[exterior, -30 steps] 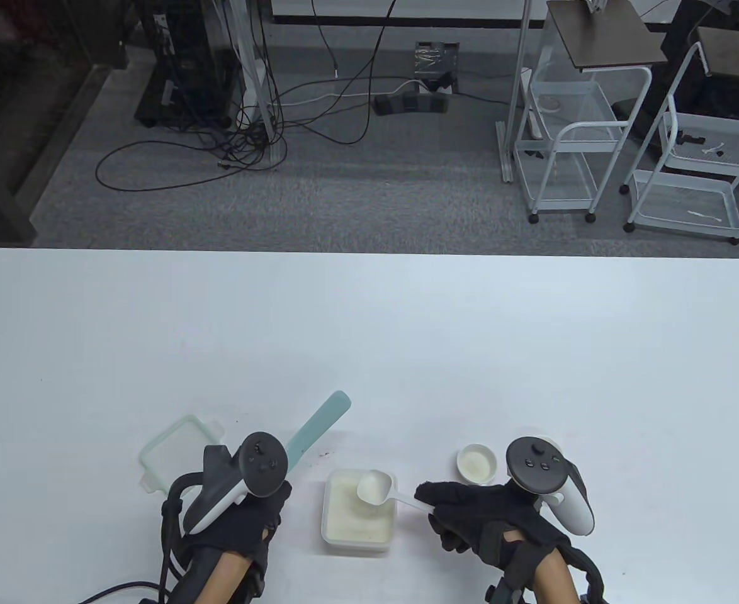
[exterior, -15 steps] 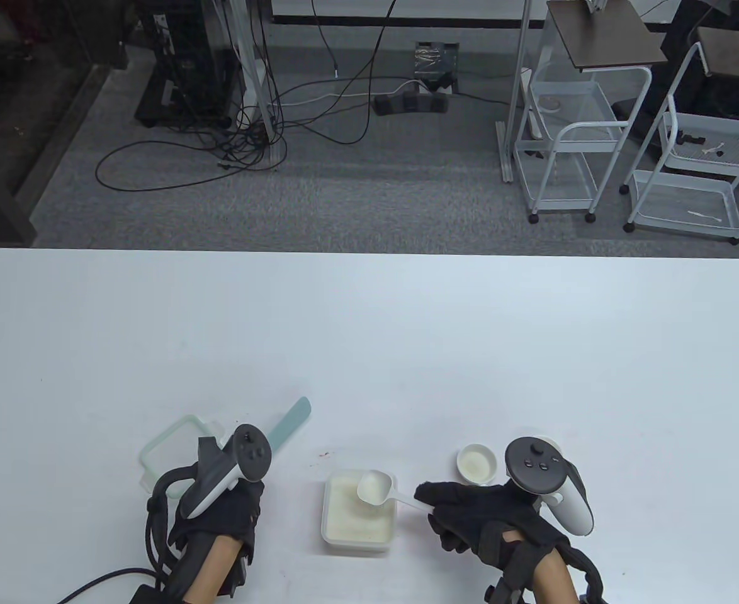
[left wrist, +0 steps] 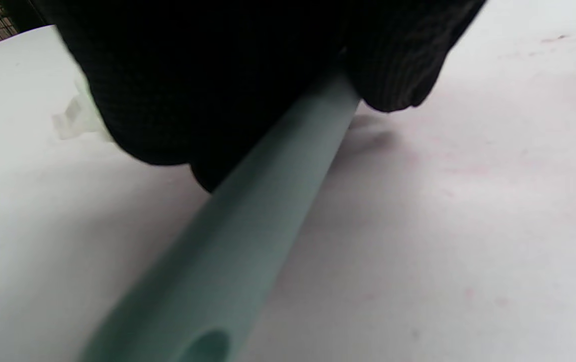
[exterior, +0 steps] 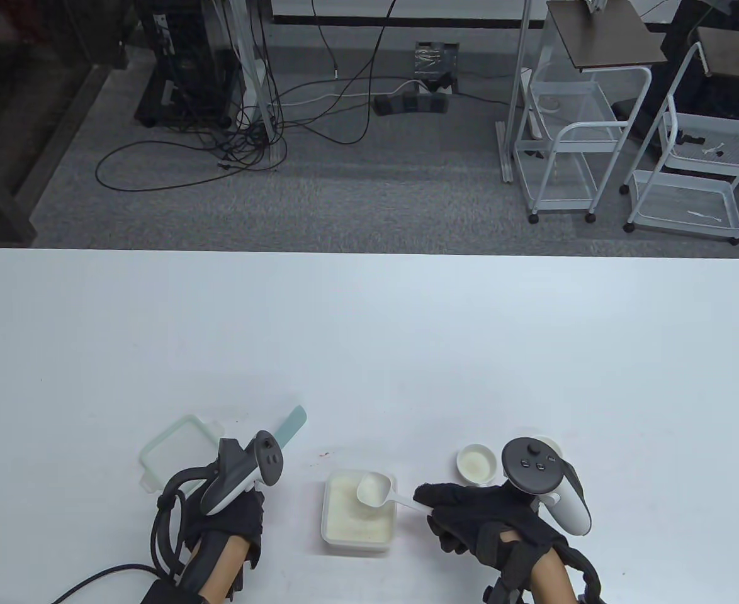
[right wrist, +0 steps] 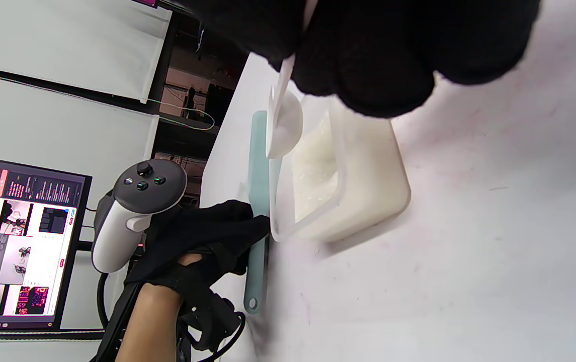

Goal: Scoop white sugar with coffee spoon and level it off using dessert spatula

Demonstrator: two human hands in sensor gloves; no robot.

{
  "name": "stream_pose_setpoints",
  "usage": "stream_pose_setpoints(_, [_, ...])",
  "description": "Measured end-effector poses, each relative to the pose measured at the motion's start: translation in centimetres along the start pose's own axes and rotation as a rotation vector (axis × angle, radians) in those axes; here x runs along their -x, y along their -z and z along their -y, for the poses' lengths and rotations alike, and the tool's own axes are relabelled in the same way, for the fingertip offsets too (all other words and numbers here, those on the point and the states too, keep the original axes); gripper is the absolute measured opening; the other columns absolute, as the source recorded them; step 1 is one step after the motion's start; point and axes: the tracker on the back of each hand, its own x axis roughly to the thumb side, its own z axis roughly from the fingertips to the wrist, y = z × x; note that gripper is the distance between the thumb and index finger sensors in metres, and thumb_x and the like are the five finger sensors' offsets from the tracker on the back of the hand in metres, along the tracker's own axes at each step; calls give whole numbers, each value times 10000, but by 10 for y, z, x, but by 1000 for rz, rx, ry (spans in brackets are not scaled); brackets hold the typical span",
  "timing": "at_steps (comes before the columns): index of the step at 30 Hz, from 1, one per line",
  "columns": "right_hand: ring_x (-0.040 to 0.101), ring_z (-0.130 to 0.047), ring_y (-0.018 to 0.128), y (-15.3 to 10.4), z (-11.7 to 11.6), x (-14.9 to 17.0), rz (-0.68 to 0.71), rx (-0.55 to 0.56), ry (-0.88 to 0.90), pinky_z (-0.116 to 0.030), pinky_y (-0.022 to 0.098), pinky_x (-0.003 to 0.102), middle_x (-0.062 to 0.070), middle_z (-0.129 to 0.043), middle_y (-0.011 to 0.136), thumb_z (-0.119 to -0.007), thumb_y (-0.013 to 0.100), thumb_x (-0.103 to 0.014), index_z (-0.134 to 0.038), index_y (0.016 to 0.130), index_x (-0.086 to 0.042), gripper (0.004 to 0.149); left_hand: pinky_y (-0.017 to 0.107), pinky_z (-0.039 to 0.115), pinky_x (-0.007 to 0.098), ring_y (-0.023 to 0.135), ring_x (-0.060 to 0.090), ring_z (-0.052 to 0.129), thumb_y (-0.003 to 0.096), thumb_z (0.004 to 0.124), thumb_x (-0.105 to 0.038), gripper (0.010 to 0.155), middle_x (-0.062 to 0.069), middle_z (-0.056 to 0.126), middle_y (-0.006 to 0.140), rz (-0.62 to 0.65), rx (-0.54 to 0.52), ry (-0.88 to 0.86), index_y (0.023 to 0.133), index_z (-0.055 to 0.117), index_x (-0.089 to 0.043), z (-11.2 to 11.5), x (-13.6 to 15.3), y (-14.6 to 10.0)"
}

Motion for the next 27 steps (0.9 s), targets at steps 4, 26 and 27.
stream_pose_setpoints(4, [358, -894, 555, 0, 0, 0, 1, -1, -1, -788, 462, 567, 285, -820, 779, -685, 580, -93, -669, 1020, 62, 466, 425, 1004, 330, 583, 187, 1118, 538, 802, -522, 547, 54, 1014, 803, -2, 6, 4, 947, 861, -164, 1, 0, 0])
stream_pose_setpoints(26, [359, -892, 559, 2, -2, 0, -3, -10, 2, -786, 464, 568, 285, -817, 783, -684, 581, -94, -665, 1022, 58, 467, 687, 433, 803, 1052, 645, 448, 531, 615, -649, 921, 322, 325, 1234, 414, -325, -260, 1208, 310, -104, -28, -7, -33])
stream_pose_setpoints(27, [358, -893, 559, 2, -2, 0, -2, -10, 1, -786, 464, 568, 284, -818, 783, -684, 581, -94, -667, 1021, 57, 465, 686, 427, 806, 1052, 649, 440, 530, 614, -650, 922, 333, 318, 1232, 414, -319, -262, 1208, 310, -103, -28, -8, -34])
